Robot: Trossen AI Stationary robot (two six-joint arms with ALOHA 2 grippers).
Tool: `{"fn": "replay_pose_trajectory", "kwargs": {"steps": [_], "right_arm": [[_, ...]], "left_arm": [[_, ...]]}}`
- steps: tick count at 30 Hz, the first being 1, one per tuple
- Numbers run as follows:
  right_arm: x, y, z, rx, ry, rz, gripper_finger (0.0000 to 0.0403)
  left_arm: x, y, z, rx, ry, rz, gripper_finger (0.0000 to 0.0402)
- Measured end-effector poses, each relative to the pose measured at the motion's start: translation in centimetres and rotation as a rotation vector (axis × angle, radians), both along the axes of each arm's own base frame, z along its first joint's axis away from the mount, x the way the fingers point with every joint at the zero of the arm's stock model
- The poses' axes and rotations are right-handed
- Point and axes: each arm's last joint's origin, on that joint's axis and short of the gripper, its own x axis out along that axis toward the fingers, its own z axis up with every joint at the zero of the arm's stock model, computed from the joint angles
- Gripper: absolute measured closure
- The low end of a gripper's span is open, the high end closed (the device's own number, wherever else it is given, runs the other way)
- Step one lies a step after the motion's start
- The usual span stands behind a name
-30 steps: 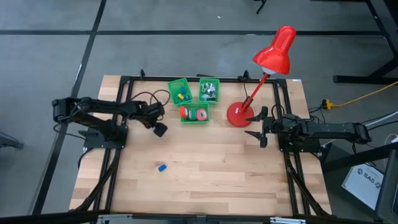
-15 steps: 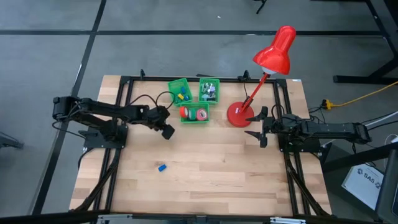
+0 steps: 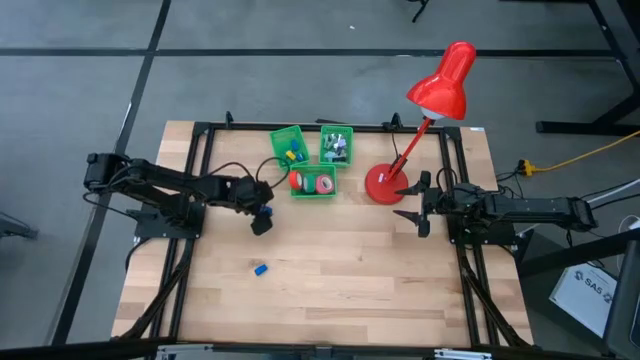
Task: Pick and place Stapler, Stapler remover, tape
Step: Put the blue stapler into the left green bin
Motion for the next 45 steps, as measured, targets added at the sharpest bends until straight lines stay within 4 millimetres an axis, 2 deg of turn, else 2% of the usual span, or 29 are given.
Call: {"fn": "replay_pose_trajectory", "kwargs": {"steps": [10, 21, 25, 33, 35, 39, 45], "right_arm": [[0.0, 0.0, 0.0, 0.000, 0.000, 0.000, 0.0121], [0.0, 0.0, 0.0, 0.000, 0.000, 0.000, 0.0121], [0.0, 0.0, 0.0, 0.000, 0.000, 0.000, 0.0121], [0.0, 0.0, 0.0, 0.000, 0.000, 0.000, 0.0121], [0.0, 0.0, 0.0, 0.000, 0.000, 0.000, 0.0121], [0.0, 0.0, 0.0, 0.000, 0.000, 0.000, 0.0121], [0.0, 0.0, 0.0, 0.000, 0.000, 0.000, 0.0121]], "left_arm": [[-0.1, -0.3, -0.2, 0.097, 0.052, -0.085, 0.0162], [0.6, -0.2, -2.6, 0.113, 0.184, -0.109, 0.0166], [0.6, -0.3, -2.6, 0.120, 0.170, -0.110, 0.0200], [0.7, -0.3, -2.6, 0.083, 0.145, -0.069, 0.0325], [0.9, -0.3, -2.5, 0.089, 0.124, -0.045, 0.0345], [1.7, -0.1, -1.7, 0.129, 0.103, -0.025, 0.0346], [4.4, 1.1, 2.0, 0.263, -0.006, 0.012, 0.0346]]}}
